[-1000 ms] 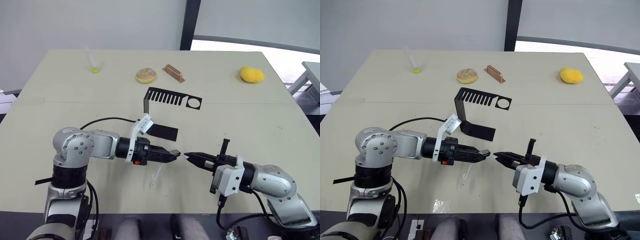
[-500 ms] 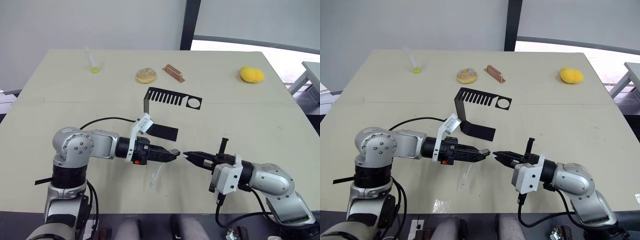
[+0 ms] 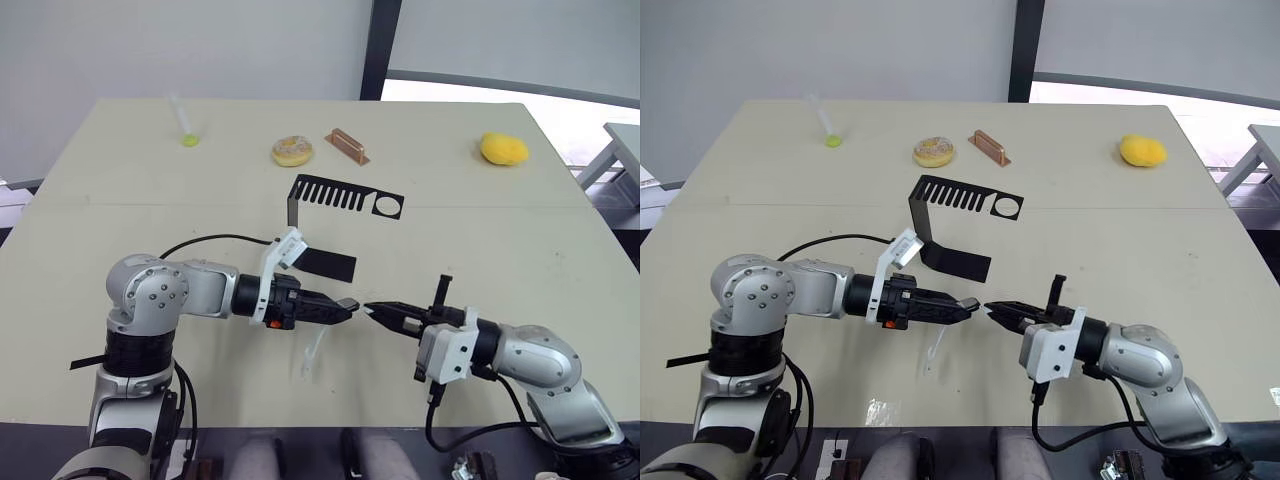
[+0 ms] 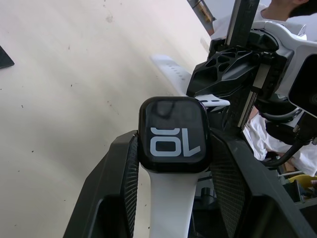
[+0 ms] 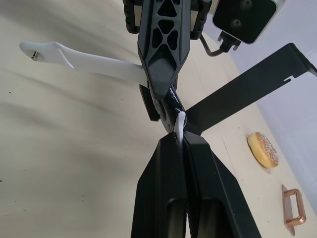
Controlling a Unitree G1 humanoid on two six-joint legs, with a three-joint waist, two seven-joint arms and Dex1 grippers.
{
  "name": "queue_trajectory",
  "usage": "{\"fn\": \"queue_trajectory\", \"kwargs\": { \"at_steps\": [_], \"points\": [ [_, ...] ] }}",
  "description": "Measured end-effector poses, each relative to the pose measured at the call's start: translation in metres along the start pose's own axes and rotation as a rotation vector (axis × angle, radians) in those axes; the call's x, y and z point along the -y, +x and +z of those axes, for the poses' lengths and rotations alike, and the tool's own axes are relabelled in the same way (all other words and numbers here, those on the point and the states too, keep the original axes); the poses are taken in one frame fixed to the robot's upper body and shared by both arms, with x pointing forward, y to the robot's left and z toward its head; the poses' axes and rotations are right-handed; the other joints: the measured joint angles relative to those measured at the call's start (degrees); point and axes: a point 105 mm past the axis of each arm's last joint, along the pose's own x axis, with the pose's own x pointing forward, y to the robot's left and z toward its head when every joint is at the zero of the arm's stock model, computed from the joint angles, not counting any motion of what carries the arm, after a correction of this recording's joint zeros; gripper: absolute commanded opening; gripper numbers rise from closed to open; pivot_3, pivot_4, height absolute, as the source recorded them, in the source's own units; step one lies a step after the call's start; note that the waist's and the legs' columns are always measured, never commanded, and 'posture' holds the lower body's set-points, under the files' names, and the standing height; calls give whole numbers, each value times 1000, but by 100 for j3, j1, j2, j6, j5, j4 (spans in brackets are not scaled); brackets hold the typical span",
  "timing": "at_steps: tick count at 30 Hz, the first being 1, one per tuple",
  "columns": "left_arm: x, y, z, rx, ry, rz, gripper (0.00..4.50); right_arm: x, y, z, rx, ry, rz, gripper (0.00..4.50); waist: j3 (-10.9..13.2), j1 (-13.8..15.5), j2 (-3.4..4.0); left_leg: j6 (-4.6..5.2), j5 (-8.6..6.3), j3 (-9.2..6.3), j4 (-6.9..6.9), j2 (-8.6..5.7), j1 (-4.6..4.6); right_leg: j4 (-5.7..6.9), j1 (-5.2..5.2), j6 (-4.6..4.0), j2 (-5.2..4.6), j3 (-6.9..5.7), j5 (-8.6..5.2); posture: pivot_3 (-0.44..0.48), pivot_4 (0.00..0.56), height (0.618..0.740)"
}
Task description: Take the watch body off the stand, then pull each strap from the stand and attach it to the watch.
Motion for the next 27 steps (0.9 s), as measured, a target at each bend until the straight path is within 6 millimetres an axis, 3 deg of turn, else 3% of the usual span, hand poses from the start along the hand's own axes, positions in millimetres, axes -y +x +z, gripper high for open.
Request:
{"fn": "queue_trajectory", "kwargs": {
  "at_steps": [27],
  "points": [
    [-1, -1, -2, -14, 0, 12, 1588, 0, 6, -2, -4, 8, 15, 0, 0, 0, 0, 0, 0, 0, 0, 0, 0, 0, 0, 0, -1, 0, 0, 0, 150, 740]
  ]
}}
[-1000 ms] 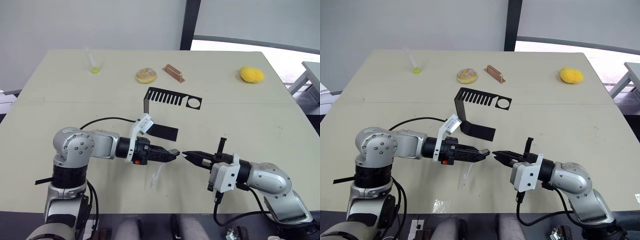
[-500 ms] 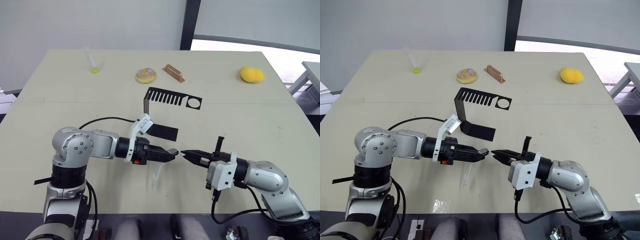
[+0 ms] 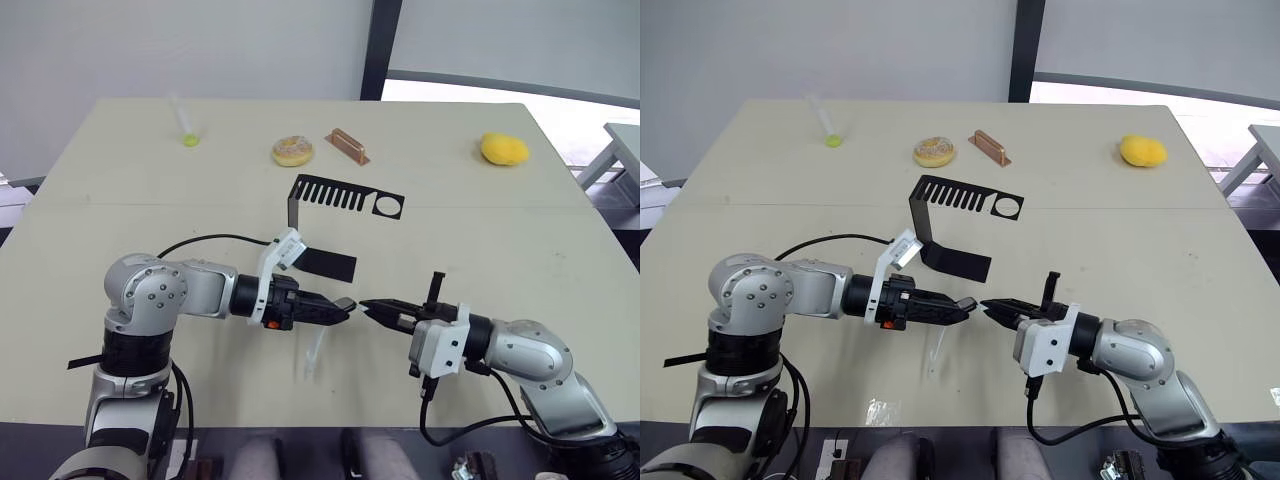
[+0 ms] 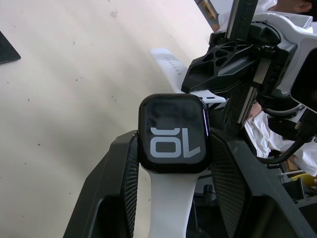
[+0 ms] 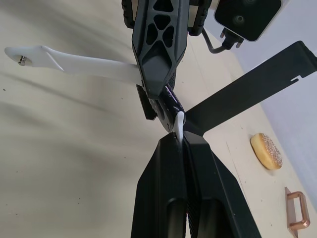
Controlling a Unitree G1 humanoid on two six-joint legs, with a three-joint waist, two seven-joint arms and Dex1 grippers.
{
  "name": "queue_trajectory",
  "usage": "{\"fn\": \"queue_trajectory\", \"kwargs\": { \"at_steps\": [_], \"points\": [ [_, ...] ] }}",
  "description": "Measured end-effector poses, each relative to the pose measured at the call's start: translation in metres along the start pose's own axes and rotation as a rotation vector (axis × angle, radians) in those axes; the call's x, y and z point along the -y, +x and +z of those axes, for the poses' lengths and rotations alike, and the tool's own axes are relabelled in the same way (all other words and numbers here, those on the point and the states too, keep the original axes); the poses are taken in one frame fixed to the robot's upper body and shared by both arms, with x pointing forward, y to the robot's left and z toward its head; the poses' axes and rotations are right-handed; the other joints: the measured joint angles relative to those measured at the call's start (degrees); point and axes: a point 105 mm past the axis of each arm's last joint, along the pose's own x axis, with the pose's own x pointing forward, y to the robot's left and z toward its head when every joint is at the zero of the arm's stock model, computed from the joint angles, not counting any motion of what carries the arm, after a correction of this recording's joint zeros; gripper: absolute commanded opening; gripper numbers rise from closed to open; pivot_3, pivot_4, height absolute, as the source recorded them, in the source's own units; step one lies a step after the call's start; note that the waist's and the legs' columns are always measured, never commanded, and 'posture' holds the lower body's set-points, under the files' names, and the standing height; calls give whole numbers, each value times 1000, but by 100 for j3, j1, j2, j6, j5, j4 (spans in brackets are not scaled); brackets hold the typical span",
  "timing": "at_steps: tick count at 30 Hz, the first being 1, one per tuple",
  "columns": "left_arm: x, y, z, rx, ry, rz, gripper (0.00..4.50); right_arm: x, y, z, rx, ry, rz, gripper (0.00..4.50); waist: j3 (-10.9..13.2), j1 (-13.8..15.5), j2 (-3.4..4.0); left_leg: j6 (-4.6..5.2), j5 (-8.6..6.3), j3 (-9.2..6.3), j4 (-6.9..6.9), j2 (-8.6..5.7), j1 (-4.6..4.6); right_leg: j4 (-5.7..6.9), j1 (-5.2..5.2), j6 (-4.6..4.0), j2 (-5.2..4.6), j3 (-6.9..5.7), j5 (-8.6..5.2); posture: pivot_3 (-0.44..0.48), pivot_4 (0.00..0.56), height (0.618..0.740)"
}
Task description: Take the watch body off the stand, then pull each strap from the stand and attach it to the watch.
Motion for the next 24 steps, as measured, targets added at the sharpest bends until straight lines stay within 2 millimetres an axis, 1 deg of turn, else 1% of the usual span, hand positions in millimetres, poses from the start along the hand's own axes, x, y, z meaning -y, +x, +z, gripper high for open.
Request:
{"fn": "queue_trajectory", "kwargs": {
  "at_steps": [24],
  "points": [
    [0, 1, -1, -4, 0, -1, 1588, 0, 5, -1, -4, -7, 6, 0, 0, -2, 0, 0, 0, 0, 0, 0, 0, 0, 0, 0, 0, 0, 0, 0, 150, 740]
  ]
}}
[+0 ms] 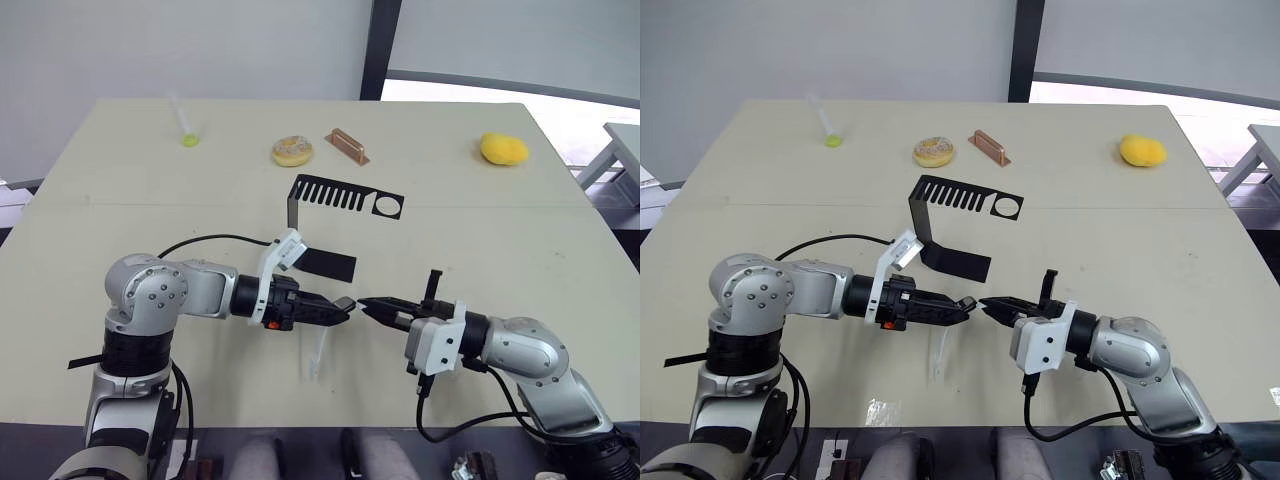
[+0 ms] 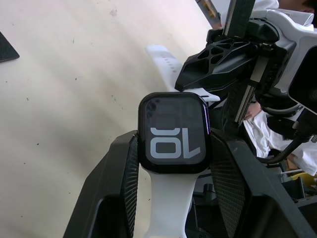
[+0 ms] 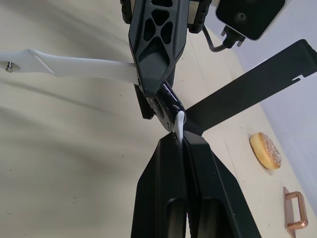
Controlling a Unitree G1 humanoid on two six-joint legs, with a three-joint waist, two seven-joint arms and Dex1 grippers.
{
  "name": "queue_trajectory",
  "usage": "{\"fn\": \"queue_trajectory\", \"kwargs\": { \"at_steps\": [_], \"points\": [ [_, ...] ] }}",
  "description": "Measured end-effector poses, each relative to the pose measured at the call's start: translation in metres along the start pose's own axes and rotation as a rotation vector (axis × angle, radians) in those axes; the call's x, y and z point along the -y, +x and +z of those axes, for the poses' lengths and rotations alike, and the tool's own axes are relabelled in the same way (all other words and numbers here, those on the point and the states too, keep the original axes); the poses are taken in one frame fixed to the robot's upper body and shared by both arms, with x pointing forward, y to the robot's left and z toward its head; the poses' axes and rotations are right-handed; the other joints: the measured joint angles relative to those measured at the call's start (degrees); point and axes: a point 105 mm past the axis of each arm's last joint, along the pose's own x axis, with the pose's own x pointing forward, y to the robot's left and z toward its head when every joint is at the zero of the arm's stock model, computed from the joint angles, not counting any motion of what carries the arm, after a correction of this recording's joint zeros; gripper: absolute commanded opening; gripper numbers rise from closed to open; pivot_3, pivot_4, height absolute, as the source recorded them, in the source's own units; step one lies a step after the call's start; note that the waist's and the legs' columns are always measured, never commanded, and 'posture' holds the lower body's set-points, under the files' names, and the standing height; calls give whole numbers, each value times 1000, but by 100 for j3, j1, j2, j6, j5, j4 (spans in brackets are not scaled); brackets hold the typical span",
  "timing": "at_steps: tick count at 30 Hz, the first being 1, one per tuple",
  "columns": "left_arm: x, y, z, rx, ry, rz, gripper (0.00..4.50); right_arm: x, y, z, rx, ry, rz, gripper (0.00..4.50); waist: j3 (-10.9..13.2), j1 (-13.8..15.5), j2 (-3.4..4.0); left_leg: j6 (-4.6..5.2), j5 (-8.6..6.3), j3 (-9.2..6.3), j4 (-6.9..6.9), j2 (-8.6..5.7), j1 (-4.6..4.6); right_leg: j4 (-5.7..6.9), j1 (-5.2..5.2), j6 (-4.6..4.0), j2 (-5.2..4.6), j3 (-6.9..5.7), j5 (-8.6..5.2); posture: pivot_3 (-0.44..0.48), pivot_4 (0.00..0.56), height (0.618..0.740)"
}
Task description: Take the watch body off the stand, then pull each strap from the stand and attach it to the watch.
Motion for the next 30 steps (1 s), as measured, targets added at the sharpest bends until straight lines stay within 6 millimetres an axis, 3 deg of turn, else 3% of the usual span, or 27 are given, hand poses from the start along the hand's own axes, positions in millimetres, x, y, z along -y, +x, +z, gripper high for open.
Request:
{"fn": "queue_trajectory", "kwargs": {
  "at_steps": [30],
  "points": [
    [0, 1, -1, -10, -1, 1, 1588, -2, 5, -3, -19, 14, 5, 0, 0, 0, 0, 0, 0, 0, 0, 0, 0, 0, 0, 0, 0, 0, 0, 0, 150, 740]
  ]
}}
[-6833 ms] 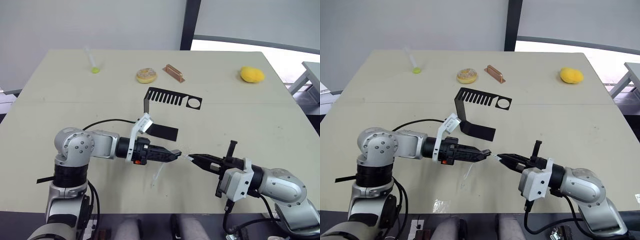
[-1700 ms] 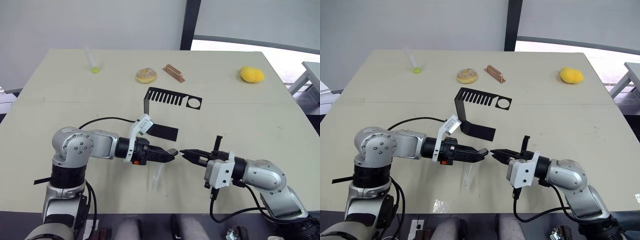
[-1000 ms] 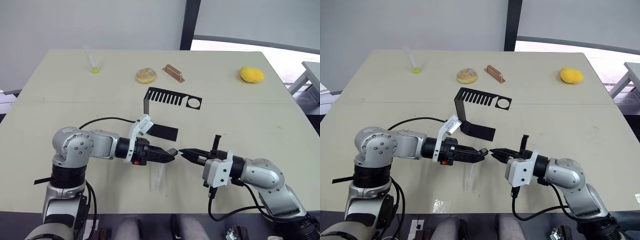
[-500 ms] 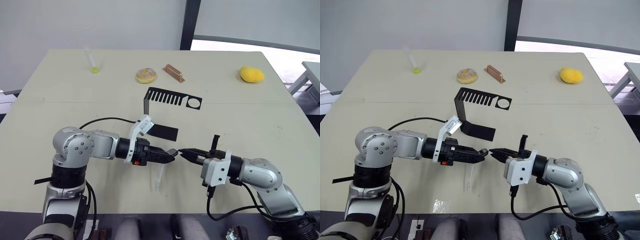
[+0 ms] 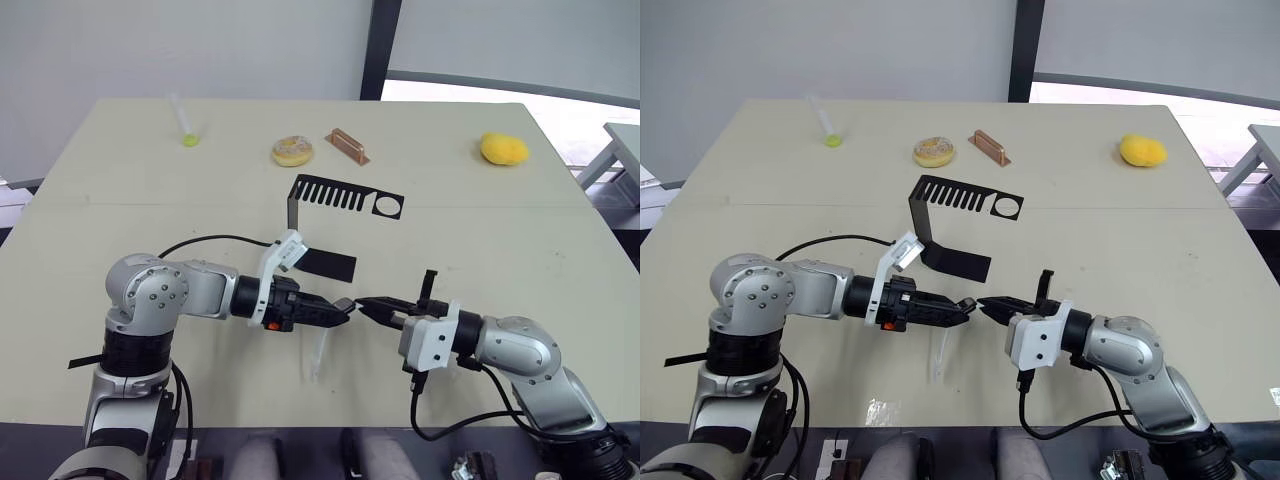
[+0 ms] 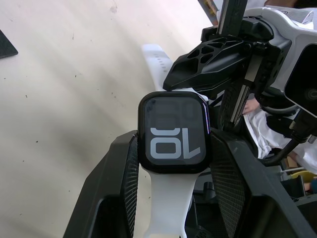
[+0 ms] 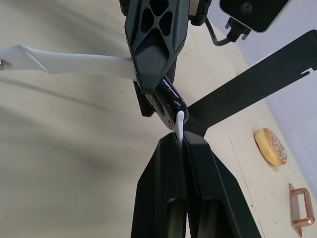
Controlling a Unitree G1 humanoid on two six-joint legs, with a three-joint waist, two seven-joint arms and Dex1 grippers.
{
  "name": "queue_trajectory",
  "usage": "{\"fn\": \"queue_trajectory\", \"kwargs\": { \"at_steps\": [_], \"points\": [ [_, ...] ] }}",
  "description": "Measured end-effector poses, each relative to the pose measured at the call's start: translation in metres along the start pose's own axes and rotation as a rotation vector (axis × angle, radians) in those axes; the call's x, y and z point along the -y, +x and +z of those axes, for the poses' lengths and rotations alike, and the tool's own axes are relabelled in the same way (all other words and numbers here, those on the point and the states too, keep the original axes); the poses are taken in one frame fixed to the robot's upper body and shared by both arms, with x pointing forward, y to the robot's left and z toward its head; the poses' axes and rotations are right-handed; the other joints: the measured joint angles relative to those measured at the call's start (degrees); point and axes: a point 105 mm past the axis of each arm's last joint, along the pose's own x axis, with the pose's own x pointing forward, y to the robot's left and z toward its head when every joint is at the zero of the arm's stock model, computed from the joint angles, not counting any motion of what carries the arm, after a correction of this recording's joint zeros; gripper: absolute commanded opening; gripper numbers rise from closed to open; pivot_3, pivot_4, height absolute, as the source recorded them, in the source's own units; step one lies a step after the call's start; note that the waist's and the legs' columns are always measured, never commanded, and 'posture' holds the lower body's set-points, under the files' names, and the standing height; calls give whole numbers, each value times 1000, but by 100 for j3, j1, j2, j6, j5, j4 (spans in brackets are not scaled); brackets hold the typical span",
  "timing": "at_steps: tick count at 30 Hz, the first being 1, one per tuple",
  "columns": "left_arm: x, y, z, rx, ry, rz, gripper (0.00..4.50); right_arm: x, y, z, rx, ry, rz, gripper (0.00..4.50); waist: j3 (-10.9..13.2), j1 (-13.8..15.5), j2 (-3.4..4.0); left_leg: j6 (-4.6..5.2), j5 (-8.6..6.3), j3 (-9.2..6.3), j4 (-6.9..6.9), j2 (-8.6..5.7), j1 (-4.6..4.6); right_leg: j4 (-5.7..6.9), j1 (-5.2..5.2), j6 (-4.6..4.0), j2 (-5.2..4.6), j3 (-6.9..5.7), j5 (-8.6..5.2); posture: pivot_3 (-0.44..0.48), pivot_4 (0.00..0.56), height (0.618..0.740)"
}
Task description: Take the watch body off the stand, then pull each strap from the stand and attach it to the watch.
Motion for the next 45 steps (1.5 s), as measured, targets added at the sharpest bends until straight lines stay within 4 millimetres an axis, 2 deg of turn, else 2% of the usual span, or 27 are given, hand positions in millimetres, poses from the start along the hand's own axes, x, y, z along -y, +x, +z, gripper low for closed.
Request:
{"fn": "queue_trajectory", "kwargs": {
  "at_steps": [27, 30, 33, 37, 39, 41, 42, 45],
  "points": [
    [-4, 7, 0, -22, 21, 49, 1588, -4, -2, -8, -39, 3, 18, 0, 0, 0, 0, 0, 0, 0, 0, 0, 0, 0, 0, 0, 0, 0, 0, 0, 150, 740],
    [-4, 8, 0, -20, 27, 46, 1588, -5, -3, -8, -33, 41, 12, 942, 0, -1, 0, 0, 0, 0, 0, 0, 0, 0, 0, 0, 0, 1, 0, 0, 150, 740],
    [5, 10, 3, -2, 86, -4, 1588, -6, -5, 4, 13, 36, 19, 2516, 1, 1, 1, -1, 0, 0, -3, 0, -1, -2, -1, 0, -1, 0, 0, 0, 150, 740],
    [9, -6, 8, 70, 161, -27, 1588, -10, -25, -8, -66, 34, 37, 4477, 1, -7, 1, -1, -1, 4, -4, 0, 1, -5, 1, 0, -1, 2, 0, 0, 150, 740],
    [9, -18, 5, 97, 268, -34, 1588, -10, -39, -11, -92, 46, 27, 4477, 1, -22, 1, -5, 1, 7, -14, 0, 5, -6, 1, -6, 1, 3, -3, 0, 150, 740],
    [3, -36, 4, 134, 527, -10, 1588, -8, -58, -15, -122, 87, -13, 4477, 2, -14, 4, -10, 4, 12, -26, 1, 9, -13, 2, -12, 1, 1, -7, 0, 150, 740],
    [-1, -43, 3, 133, 714, 1, 1588, -4, -68, -16, -129, 125, -54, 4477, 2, -2, 4, -11, 4, 12, -25, -2, 9, -16, 3, -14, 1, -3, -8, 0, 150, 740],
    [-4, -50, -5, 100, 1119, -47, 1588, 4, -84, -7, -101, 206, -136, 4477, 2, 27, 4, -5, 2, 10, -18, 0, 8, -21, 14, -14, -4, -5, -7, 0, 150, 740]
  ]
}}
